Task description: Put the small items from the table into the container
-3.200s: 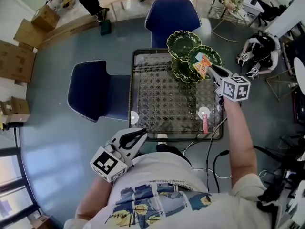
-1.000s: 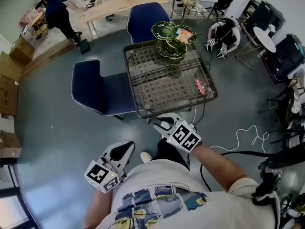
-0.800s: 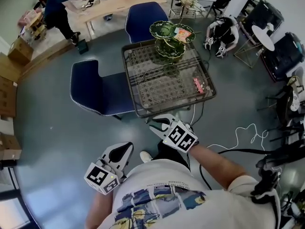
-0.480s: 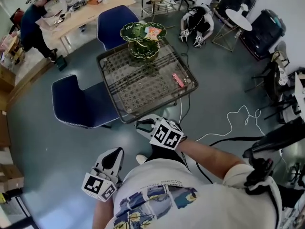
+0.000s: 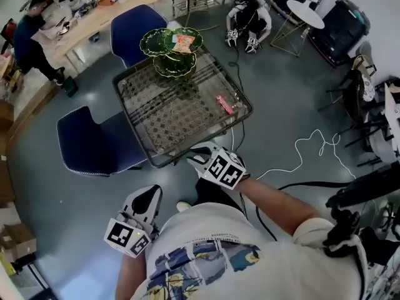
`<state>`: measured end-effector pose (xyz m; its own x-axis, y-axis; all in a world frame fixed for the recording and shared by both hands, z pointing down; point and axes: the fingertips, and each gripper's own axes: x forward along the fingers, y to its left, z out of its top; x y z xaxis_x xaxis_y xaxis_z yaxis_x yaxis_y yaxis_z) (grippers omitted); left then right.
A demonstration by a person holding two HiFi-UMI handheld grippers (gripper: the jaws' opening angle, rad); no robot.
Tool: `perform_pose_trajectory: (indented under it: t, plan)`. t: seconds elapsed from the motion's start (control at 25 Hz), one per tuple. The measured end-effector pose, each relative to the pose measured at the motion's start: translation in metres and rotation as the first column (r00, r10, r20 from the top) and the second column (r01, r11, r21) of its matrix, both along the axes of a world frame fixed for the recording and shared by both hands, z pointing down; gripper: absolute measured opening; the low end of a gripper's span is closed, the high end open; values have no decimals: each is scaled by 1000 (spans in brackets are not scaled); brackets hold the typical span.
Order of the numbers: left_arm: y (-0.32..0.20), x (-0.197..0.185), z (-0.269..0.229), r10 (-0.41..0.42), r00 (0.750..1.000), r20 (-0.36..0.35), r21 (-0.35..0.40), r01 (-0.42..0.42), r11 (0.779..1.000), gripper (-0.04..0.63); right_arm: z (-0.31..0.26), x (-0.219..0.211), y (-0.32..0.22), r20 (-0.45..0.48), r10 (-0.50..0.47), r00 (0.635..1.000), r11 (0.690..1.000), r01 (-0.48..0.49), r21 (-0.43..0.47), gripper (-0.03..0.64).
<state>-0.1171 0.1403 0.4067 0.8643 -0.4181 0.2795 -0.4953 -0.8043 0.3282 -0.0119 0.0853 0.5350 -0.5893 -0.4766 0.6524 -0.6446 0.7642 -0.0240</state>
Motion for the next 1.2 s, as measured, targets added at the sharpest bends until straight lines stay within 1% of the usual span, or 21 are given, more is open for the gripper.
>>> perform_pose_trajectory:
  t: [0.16,0.32,0.44,0.6,0.72,0.84,0.92,1.08,1.2]
  plan:
    - [-29,26,-1,28,1000,11,-3,-28,1000,11,34,58,-30,-54,111,992,993,-113,-35,94]
    - [-57,50,-1,47,998,43,-7,-47,999,11,79,123,-63,-105,220,970,970,-229,-80,94]
    - [-80,69,0,54,997,56,-20,-53,998,11,107,169,-88,-143,280,949,950,-296,-105,94]
    - [-108,87,1,50,996,77,-43,-47,998,11,143,220,-120,-216,350,912,919,-378,-110,97]
    - [-125,103,2,51,994,92,-50,-47,998,11,174,254,-138,-271,384,883,893,-429,-134,120]
    - [-140,116,3,47,993,108,-62,-41,997,11,206,277,-149,-294,404,866,865,-466,-184,136]
    - [-149,122,5,40,992,121,-72,-31,997,11,225,286,-154,-304,405,862,854,-475,-211,141]
    - [-167,130,10,27,989,147,-90,-14,996,11,249,296,-164,-336,387,859,843,-477,-248,143]
    - [-179,137,12,24,989,149,-92,-10,996,11,259,296,-167,-327,361,873,845,-455,-281,143]
